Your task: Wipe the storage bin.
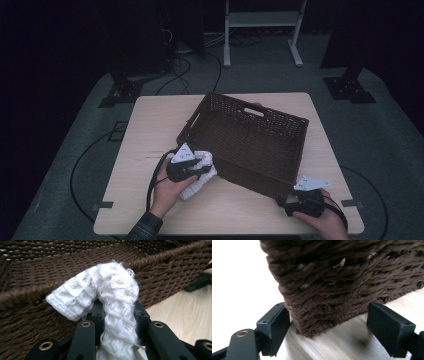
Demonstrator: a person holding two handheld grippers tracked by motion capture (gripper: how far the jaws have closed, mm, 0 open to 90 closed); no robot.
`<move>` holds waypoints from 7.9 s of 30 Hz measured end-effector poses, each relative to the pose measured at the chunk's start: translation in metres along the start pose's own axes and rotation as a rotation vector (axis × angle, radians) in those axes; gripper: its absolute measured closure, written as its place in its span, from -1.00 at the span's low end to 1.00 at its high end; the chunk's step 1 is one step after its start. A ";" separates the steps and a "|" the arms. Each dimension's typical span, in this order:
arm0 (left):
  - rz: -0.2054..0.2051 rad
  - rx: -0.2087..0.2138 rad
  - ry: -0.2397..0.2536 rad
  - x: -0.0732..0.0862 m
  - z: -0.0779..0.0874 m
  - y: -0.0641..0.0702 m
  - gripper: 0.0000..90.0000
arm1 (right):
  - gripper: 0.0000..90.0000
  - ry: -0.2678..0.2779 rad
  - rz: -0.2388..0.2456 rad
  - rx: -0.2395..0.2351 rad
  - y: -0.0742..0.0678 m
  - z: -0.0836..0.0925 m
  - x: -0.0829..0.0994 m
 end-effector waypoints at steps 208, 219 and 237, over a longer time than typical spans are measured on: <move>-0.178 0.157 -0.147 -0.001 -0.053 0.073 0.55 | -0.59 0.001 0.002 -0.001 0.000 0.000 0.000; -0.183 0.165 -0.080 -0.022 -0.039 0.079 0.55 | -0.59 0.000 0.001 -0.001 0.000 0.000 0.000; -0.191 0.200 -0.120 -0.016 -0.060 0.089 0.55 | -0.59 0.001 0.001 -0.001 0.000 0.000 0.000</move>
Point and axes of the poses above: each handheld gripper's, and its own axes: z roughly backward along the jaws, x roughly out of its underside, y roughly to its right, the point moved 8 cm from there along -z, roughly forward along the jaws, and after that the axes turned 5 degrees about z, right-handed, at the moved point
